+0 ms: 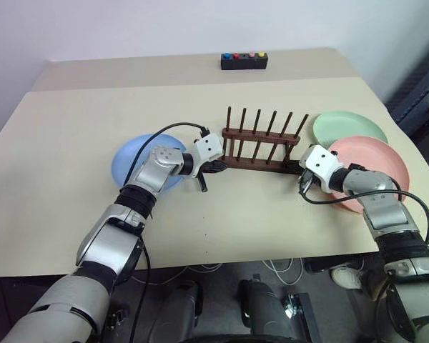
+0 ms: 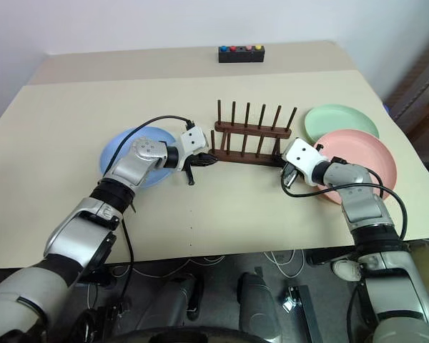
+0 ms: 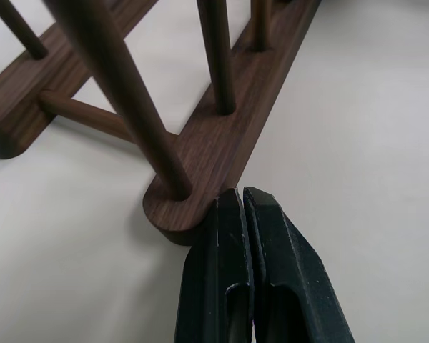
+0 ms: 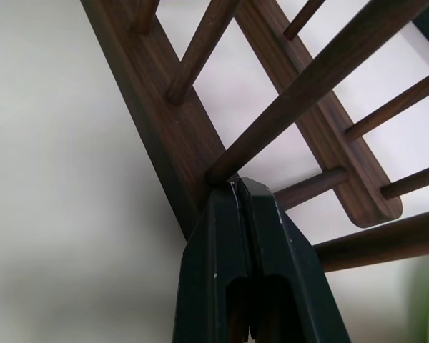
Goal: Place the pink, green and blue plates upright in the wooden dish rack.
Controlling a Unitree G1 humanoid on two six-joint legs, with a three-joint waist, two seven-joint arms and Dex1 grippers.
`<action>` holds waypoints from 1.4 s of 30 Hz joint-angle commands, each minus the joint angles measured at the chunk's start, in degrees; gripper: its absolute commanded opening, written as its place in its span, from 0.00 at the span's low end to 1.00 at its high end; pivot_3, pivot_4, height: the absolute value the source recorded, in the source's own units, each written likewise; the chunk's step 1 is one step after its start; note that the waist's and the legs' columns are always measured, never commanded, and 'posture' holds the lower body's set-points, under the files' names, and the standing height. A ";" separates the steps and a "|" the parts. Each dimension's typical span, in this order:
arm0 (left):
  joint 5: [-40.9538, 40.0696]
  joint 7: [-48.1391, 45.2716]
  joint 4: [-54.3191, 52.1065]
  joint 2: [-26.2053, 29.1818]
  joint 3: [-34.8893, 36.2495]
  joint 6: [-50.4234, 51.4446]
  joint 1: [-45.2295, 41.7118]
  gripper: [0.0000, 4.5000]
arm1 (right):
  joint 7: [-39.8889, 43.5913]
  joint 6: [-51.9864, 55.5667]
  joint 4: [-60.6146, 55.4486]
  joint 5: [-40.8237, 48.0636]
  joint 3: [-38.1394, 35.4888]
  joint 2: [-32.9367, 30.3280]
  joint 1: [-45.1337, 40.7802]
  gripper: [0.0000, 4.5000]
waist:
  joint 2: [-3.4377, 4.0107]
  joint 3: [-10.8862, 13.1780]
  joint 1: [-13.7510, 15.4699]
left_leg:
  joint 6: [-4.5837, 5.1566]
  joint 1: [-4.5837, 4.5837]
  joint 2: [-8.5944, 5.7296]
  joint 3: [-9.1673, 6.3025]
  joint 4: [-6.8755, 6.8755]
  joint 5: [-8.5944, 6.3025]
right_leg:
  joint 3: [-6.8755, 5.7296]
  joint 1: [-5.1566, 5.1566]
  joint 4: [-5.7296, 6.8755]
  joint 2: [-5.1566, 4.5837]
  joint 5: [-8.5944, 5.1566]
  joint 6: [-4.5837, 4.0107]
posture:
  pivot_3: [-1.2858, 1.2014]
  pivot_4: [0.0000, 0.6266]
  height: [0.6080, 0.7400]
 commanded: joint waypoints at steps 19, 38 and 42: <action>0.27 0.21 -0.29 0.57 4.34 -1.30 -1.88 0.01 | -5.90 -11.12 14.77 -5.76 0.61 1.98 -9.31 0.00 | 0.00 0.00 -0.20 | -0.04 0.01 0.00 -0.02 -0.03 0.02 | 0.01 -0.03 0.03 0.01 0.00 0.00 | 0.52 0.24 1.00; -16.58 -19.54 -22.35 12.11 12.27 20.97 4.68 0.85 | -1.39 19.72 -26.90 19.48 -18.43 -3.51 8.52 0.84 | 0.02 0.01 0.10 | -0.04 -0.05 0.00 -0.07 -0.02 0.02 | 0.00 -0.07 0.03 0.00 -0.01 0.00 | 0.52 0.24 1.00; -20.38 -20.41 -24.55 12.11 13.54 25.70 5.00 0.99 | -3.20 19.40 -26.10 19.51 -20.21 -3.67 7.39 0.98 | 0.02 0.00 -0.05 | -0.04 -0.02 0.02 -0.08 -0.05 0.02 | 0.00 -0.06 0.05 0.00 -0.01 -0.01 | 0.52 0.24 1.00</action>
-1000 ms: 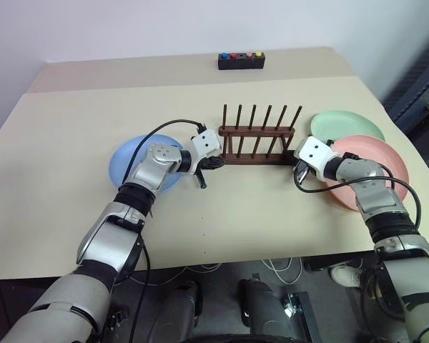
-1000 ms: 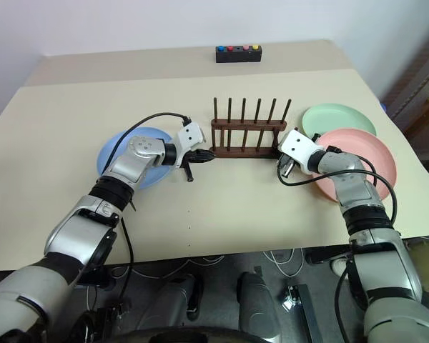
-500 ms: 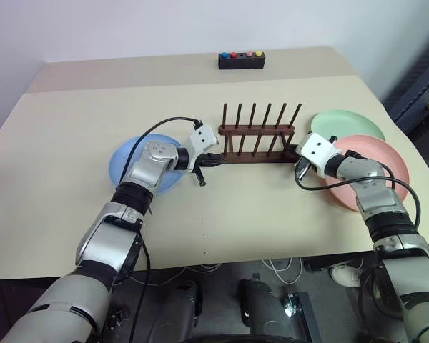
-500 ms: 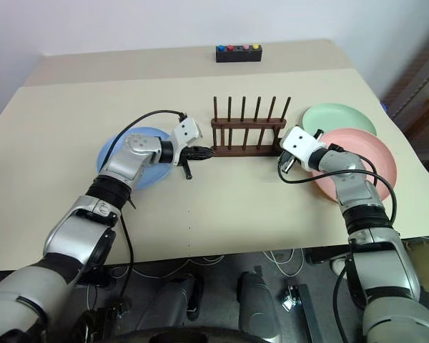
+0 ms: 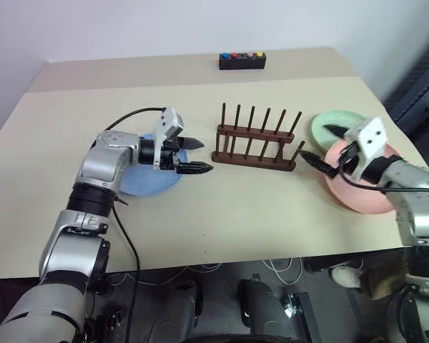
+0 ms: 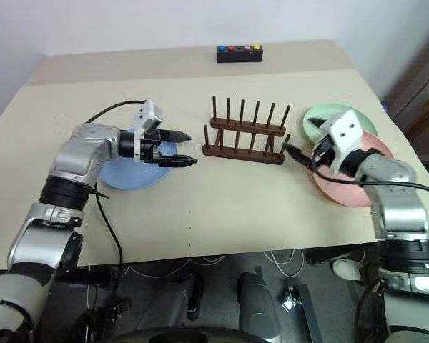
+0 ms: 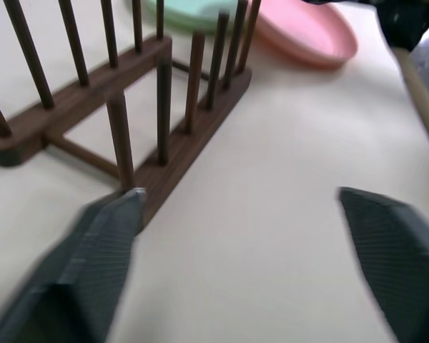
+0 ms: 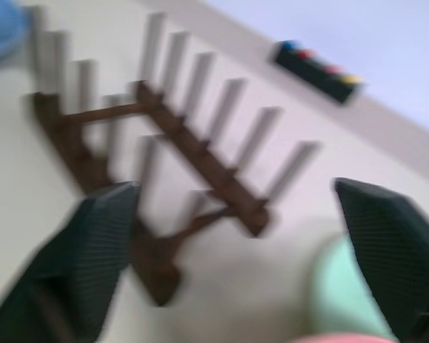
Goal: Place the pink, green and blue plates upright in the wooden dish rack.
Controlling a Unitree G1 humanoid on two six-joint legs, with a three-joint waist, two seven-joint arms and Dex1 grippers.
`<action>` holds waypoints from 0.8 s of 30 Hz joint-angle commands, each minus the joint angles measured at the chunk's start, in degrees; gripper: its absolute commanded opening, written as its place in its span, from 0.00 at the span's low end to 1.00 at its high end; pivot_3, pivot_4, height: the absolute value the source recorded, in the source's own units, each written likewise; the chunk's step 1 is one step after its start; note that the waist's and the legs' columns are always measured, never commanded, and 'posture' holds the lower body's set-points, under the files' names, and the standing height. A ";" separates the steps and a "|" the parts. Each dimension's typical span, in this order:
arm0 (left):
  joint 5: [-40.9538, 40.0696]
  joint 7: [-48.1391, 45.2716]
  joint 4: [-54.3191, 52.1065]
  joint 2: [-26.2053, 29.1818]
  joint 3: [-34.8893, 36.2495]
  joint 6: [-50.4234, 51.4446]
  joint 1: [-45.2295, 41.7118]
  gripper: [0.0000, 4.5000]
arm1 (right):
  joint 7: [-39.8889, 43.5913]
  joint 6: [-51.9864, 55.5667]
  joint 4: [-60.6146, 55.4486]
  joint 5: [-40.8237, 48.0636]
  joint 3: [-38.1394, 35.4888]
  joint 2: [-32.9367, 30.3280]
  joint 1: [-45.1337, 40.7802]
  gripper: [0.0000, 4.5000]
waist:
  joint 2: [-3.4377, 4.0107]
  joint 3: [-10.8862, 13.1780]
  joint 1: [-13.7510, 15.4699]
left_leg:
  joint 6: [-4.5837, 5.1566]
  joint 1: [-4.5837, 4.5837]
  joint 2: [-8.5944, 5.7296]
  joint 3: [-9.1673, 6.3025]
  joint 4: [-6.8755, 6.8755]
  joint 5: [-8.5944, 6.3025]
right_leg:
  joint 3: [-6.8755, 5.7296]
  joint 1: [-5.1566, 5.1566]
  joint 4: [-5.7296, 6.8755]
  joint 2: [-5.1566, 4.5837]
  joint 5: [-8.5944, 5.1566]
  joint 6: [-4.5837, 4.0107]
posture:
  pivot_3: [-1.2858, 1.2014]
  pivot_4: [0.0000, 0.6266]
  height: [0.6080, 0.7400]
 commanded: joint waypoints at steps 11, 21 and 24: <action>-10.82 -6.43 -12.08 4.34 4.94 3.76 4.23 0.99 | 3.85 16.33 -11.61 12.90 -9.08 -6.88 5.86 0.98 | 0.00 0.00 0.06 | 0.01 -0.02 0.01 0.01 0.00 -0.01 | 0.01 0.01 -0.05 -0.04 0.00 0.00 | 0.52 0.24 1.00; -16.01 -12.00 -17.19 6.61 7.74 -0.91 8.33 0.99 | 7.60 25.77 -18.50 8.95 -11.20 -17.64 25.44 0.98 | 0.01 -0.01 0.27 | 0.04 -0.03 0.04 0.03 -0.01 -0.03 | 0.01 0.05 -0.12 -0.12 -0.02 -0.02 | 0.52 0.24 1.00; -16.81 -11.44 -16.74 5.60 7.78 -0.96 7.85 0.99 | 5.49 25.08 -16.29 5.65 -7.86 -17.89 25.48 0.98 | 0.01 -0.01 -0.01 | 0.05 -0.03 0.04 0.07 0.07 -0.03 | 0.02 0.08 -0.12 -0.13 -0.02 -0.02 | 0.52 0.24 1.00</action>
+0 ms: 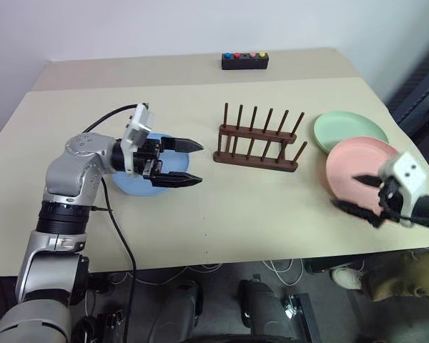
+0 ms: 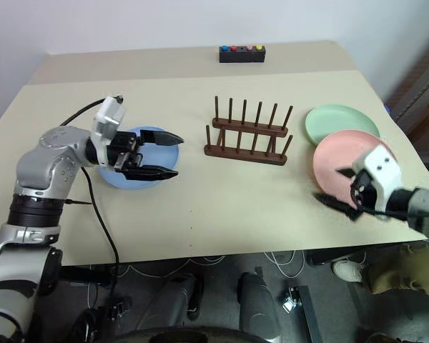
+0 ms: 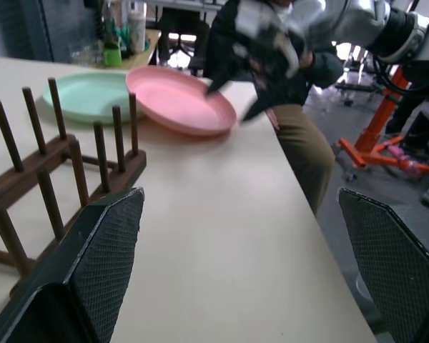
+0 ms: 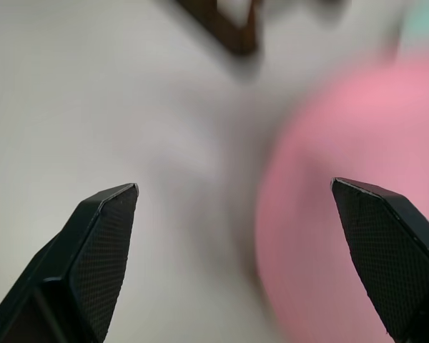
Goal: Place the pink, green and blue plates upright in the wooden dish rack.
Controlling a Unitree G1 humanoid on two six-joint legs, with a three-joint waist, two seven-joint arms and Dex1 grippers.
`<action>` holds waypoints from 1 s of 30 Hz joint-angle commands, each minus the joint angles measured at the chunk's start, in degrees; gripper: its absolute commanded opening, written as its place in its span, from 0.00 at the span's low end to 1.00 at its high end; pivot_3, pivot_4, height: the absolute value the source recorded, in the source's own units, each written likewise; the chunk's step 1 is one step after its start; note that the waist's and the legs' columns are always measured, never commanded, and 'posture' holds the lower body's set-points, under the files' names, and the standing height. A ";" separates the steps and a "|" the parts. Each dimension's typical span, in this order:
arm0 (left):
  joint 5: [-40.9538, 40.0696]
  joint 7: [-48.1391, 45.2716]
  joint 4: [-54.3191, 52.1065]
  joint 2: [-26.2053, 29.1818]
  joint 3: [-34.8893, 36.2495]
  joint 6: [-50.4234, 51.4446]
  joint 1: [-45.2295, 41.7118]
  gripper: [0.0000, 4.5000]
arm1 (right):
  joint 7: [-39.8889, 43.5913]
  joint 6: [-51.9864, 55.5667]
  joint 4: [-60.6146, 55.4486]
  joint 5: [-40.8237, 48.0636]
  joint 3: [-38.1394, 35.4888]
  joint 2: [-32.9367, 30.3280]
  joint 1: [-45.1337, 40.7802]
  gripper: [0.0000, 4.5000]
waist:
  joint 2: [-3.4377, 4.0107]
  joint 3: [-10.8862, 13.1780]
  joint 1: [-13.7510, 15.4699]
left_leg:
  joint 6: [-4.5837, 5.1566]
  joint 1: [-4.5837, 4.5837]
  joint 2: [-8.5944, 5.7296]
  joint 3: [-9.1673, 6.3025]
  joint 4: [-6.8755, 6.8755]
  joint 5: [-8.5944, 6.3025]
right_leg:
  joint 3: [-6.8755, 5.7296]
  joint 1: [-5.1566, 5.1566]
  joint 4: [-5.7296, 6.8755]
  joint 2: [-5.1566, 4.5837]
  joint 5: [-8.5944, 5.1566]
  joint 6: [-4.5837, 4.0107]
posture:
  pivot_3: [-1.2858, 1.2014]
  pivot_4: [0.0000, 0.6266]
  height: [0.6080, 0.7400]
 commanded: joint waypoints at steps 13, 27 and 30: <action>-1.54 1.53 -2.31 -0.83 0.54 -2.04 -1.08 1.00 | -5.41 -4.03 10.47 -12.50 10.44 -0.64 -4.93 0.48 | -0.04 -0.03 0.05 | 0.00 0.03 0.03 0.05 0.01 0.00 | 0.02 0.05 -0.04 0.05 0.00 0.01 | 0.52 0.24 1.00; -1.79 3.50 -1.86 -1.85 1.34 -4.14 -0.65 1.00 | -1.53 -2.75 7.82 -11.81 6.60 -3.63 -8.15 0.01 | -0.07 -0.05 -0.03 | 0.00 0.02 0.04 0.01 -0.01 0.00 | -0.02 0.04 -0.04 0.04 0.00 0.00 | 0.52 0.24 1.00; -1.44 4.17 -1.44 -2.30 1.14 -5.51 -0.61 1.00 | -0.67 -1.23 6.14 -10.51 5.09 -4.21 -9.70 0.01 | -0.07 -0.05 -0.09 | 0.00 0.03 0.05 0.01 -0.02 0.00 | -0.01 0.03 -0.04 0.03 0.00 0.00 | 0.52 0.24 1.00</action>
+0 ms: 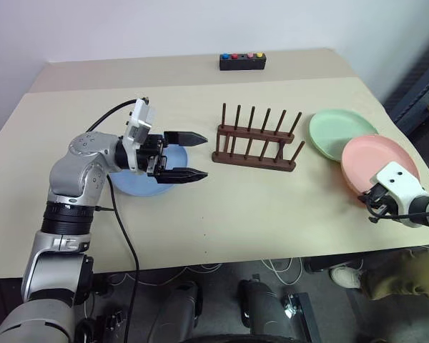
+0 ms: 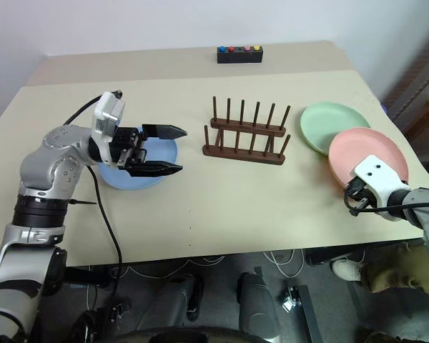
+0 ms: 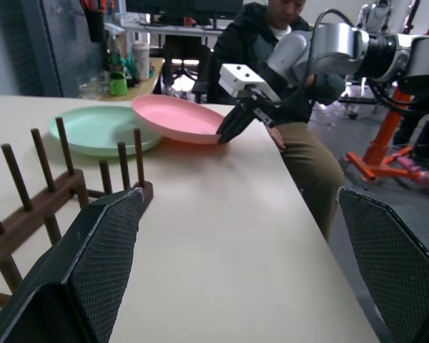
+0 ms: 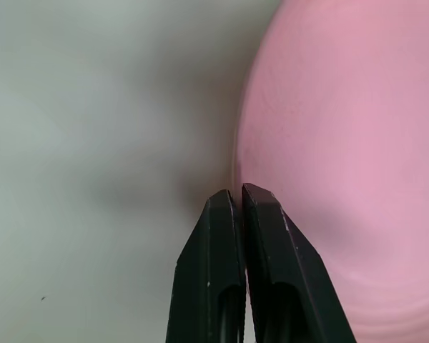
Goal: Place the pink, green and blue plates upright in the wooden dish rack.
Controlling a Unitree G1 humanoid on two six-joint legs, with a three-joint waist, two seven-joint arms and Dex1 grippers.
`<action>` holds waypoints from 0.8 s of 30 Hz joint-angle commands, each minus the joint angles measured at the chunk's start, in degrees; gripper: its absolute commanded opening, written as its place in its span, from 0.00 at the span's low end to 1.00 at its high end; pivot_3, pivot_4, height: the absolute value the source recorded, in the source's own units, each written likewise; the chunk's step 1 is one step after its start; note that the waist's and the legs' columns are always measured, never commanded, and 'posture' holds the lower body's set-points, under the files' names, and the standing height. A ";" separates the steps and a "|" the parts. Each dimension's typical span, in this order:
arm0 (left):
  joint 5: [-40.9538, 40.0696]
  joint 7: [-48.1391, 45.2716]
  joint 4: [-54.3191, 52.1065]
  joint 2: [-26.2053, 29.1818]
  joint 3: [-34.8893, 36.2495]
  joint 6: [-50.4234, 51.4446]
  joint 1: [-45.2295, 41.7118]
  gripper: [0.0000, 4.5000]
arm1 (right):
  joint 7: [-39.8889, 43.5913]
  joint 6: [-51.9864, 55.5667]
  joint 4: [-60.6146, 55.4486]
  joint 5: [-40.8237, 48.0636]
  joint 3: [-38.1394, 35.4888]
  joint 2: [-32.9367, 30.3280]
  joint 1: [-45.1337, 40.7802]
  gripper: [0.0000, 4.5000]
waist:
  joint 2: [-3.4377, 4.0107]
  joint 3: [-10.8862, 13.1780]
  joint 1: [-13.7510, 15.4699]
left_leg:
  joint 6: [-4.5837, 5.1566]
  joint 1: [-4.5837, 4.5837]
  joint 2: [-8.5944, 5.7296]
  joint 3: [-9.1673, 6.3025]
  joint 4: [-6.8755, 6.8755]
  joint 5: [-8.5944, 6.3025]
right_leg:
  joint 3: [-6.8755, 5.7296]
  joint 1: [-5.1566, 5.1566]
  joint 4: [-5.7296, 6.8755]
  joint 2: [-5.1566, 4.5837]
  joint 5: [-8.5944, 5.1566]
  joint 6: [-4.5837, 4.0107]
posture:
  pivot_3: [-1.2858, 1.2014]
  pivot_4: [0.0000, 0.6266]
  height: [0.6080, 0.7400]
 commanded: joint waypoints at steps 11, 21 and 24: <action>-0.82 2.83 1.73 -1.32 2.55 -3.79 -1.73 1.00 | 0.26 3.85 -0.05 9.34 -11.24 0.24 -16.72 0.01 | 0.02 0.03 0.07 | 0.00 -0.01 0.01 0.00 -0.06 0.00 | -0.01 -0.02 -0.03 -0.01 0.00 0.00 | 0.52 0.24 1.00; -1.33 4.65 4.11 -2.19 4.64 -5.06 -3.45 1.00 | -12.43 23.35 8.45 38.28 -25.98 15.73 -44.61 0.01 | 0.06 0.05 0.12 | 0.00 -0.05 0.02 -0.06 -0.15 0.00 | -0.01 -0.06 -0.12 -0.02 0.01 -0.01 | 0.52 0.24 1.00; -1.36 4.82 3.96 -2.21 5.18 -5.16 -3.36 1.00 | -15.85 26.60 10.59 44.49 -28.30 19.25 -46.99 0.01 | 0.07 0.05 0.04 | 0.01 -0.07 -0.01 -0.05 -0.13 0.00 | 0.00 -0.06 -0.12 -0.06 0.02 -0.01 | 0.52 0.24 1.00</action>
